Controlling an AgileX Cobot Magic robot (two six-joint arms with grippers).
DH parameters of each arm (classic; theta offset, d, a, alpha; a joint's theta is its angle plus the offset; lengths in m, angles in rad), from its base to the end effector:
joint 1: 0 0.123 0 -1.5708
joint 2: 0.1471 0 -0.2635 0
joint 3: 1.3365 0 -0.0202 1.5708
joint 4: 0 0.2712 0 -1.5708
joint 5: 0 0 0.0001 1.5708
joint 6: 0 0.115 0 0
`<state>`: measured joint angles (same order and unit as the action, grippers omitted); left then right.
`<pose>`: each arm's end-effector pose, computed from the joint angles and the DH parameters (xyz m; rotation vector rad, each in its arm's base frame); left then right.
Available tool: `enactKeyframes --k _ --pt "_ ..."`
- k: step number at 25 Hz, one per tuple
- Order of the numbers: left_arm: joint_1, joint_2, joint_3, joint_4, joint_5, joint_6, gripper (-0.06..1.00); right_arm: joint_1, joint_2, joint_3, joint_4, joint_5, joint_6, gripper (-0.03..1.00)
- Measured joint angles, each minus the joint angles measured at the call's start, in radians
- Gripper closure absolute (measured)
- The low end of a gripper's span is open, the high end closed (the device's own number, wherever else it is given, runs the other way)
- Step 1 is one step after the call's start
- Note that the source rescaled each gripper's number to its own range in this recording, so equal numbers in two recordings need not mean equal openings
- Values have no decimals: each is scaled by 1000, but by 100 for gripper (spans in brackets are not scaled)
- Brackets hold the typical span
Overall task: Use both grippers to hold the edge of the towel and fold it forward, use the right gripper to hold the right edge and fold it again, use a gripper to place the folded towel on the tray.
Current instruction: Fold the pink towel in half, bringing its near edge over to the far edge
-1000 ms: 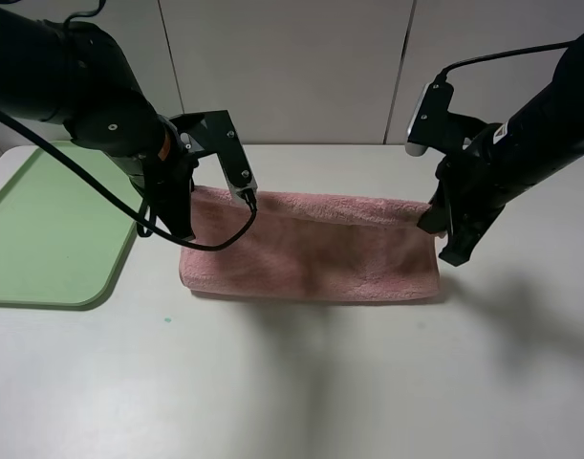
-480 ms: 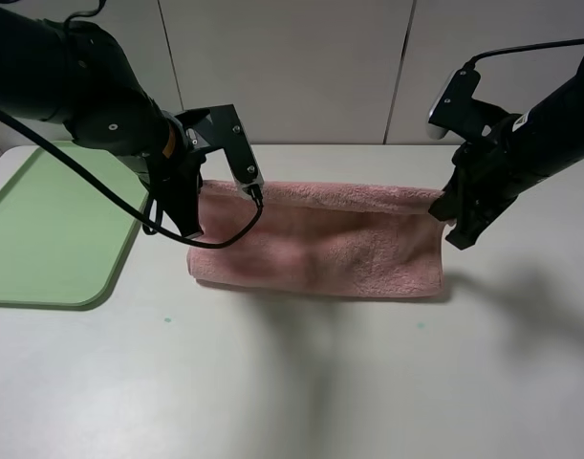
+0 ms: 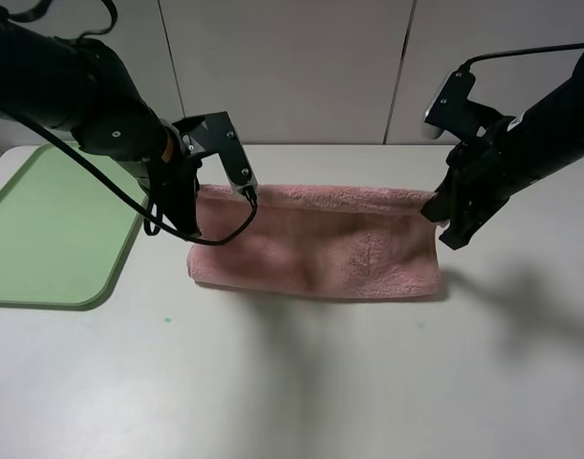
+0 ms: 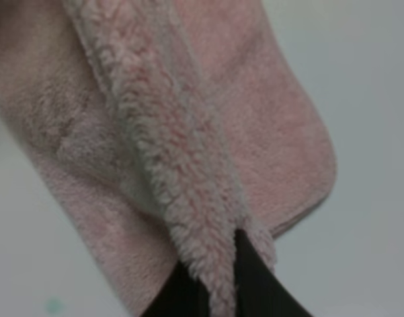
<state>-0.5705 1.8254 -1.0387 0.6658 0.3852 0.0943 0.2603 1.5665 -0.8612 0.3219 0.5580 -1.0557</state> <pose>0.3369 -0.1844 0.1117 1.4829 2.1082 0.3591 0.3006 0.1000 0.1395 -1.3811 2.3142 0.0728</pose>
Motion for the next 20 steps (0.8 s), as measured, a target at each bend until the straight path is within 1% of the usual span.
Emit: enactKeyframes --k 7,14,20 --pt "3 16 -4 -2 -18 0 94 0 62 0 2 -6 0 97" --pt "6 16 -5 2 -40 0 94 0 63 0 -4 -55 0 97" --pt "6 17 -5 4 -43 -1 94 0 63 0 -5 -51 1 97"
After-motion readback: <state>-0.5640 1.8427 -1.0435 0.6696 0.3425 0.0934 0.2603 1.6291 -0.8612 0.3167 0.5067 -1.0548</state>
